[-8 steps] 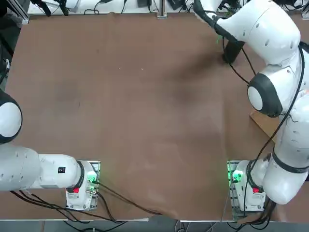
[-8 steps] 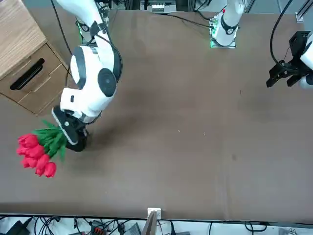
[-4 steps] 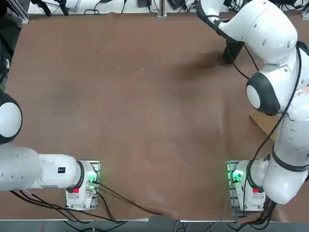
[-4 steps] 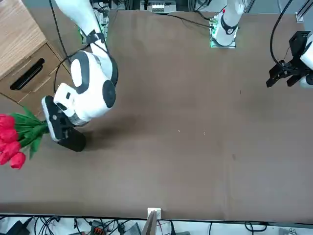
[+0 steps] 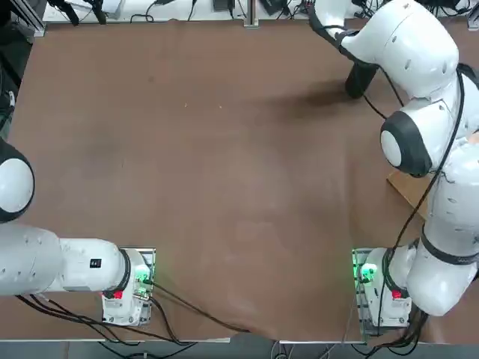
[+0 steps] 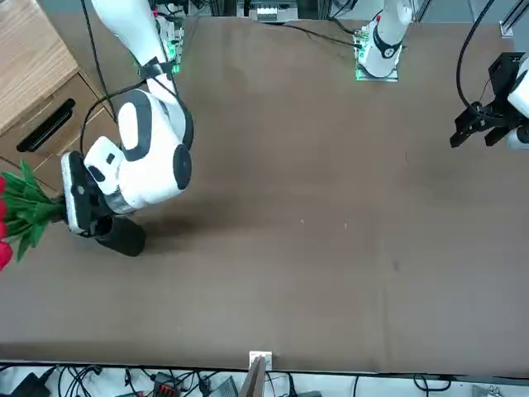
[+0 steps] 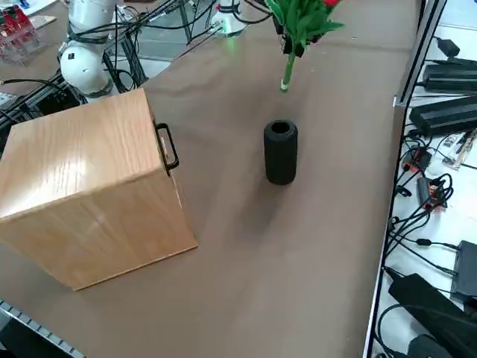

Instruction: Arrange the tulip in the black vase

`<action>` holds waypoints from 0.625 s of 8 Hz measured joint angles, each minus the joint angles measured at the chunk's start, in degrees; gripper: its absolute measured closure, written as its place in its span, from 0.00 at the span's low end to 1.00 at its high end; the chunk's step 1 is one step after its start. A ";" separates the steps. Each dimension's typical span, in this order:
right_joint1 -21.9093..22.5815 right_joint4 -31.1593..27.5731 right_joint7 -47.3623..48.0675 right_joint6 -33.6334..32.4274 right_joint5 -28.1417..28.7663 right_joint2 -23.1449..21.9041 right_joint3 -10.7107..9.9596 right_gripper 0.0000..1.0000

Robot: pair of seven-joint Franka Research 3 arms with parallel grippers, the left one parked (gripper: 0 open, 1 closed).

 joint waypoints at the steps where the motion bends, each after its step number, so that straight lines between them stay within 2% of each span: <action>1: -0.32 -0.01 2.76 -0.75 -0.49 1.05 -0.31 0.86; 5: -0.47 -0.02 9.89 -4.62 -3.30 4.91 -0.63 0.86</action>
